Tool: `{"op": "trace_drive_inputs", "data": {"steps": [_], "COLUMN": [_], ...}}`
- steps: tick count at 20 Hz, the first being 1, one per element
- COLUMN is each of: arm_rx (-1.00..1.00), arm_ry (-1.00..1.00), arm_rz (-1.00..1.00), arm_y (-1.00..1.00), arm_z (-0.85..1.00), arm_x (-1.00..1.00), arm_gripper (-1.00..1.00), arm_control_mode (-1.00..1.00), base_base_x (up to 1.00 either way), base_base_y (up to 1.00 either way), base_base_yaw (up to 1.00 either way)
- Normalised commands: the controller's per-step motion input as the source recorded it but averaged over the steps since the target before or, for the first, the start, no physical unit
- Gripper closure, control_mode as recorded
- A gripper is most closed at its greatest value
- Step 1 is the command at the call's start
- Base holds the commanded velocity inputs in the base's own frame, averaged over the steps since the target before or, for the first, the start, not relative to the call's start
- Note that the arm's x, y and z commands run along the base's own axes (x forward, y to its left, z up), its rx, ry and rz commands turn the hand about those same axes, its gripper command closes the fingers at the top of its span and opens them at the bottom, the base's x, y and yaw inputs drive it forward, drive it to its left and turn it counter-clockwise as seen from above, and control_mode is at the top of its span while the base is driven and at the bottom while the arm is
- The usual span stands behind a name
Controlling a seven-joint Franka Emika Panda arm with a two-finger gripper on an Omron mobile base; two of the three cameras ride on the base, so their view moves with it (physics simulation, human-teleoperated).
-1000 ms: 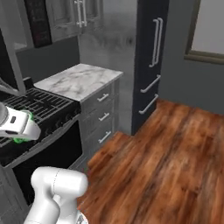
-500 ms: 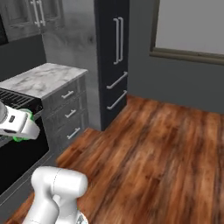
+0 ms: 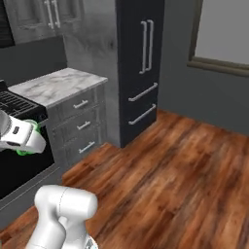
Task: Pick the mug from the counter and place it inside the microwave. Then close the microwave.
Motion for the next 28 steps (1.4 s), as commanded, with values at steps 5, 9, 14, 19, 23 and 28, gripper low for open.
{"op": "trace_drive_inputs", "data": {"steps": [5, 9, 14, 19, 23, 28], "arm_rx": [0.00, 0.00, 0.00, 0.00, 0.00, 0.00], "arm_ry": [0.00, 0.00, 0.00, 0.00, 0.00, 0.00], "arm_rz": [0.00, 0.00, 0.00, 0.00, 0.00, 0.00], "arm_y": [0.00, 0.00, 0.00, 0.00, 0.00, 0.00], "arm_z": [0.00, 0.00, 0.00, 0.00, 0.00, 0.00], "arm_x": [0.00, 0.00, 0.00, 0.00, 0.00, 0.00], "arm_gripper": [1.00, 1.00, 1.00, 1.00, 1.00, 1.00], "arm_control_mode": [1.00, 1.00, 1.00, 1.00, 1.00, 1.00], "base_base_x": [0.27, 0.27, 0.56, 0.97, 0.97, 0.92], "base_base_y": [-0.18, -0.20, -0.49, -0.65, -0.79, -0.12], "base_base_yaw": [0.76, 0.80, 0.72, 0.63, 0.49, 0.21]}}
